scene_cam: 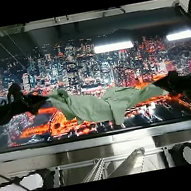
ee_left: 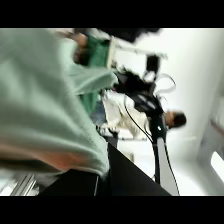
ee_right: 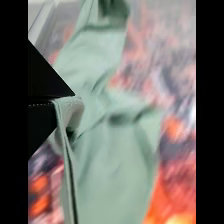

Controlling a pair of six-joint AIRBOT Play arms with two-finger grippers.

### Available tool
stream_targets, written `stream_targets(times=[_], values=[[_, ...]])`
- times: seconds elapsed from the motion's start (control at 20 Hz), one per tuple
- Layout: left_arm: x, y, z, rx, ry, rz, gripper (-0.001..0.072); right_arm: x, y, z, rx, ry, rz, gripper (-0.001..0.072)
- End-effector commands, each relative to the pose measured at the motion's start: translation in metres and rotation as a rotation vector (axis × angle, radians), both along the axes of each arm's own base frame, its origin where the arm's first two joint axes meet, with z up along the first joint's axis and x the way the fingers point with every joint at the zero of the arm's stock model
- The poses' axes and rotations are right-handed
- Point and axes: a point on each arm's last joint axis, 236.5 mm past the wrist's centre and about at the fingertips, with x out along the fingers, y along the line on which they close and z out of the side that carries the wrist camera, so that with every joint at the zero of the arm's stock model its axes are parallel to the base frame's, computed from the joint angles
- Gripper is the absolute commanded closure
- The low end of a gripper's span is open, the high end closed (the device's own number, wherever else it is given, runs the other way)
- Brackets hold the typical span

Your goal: Fold the shirts.

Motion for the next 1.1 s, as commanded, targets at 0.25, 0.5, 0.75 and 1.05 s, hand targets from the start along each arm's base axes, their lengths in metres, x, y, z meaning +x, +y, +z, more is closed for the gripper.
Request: stream_targets(times=[0.25, 0.5, 0.75, 1.05], values=[[0.126, -0.016, 0.037, 0.443, -0.358, -0.078, 0.0686, 0.136, -0.051, 0.094, -0.017, -0.272, -0.196, 0.0693], [0.121, -0.019, -0.059, 0.353, -0.112, -0.169, 0.0685, 0.155, -0.015, -0.030, 0.019, -0.029, -0.054, 0.0693], [0.134, -0.018, -0.078, 0.127, 0.004, -0.113, 0.0686, 0.158, -0.004, -0.085, 0.021, 0.066, -0.027, 0.0693], [0.138, 0.001, -0.067, 0.048, 0.023, -0.078, 0.0210, 0.156, -0.020, -0.087, -0.020, 0.054, -0.023, 0.0178]])
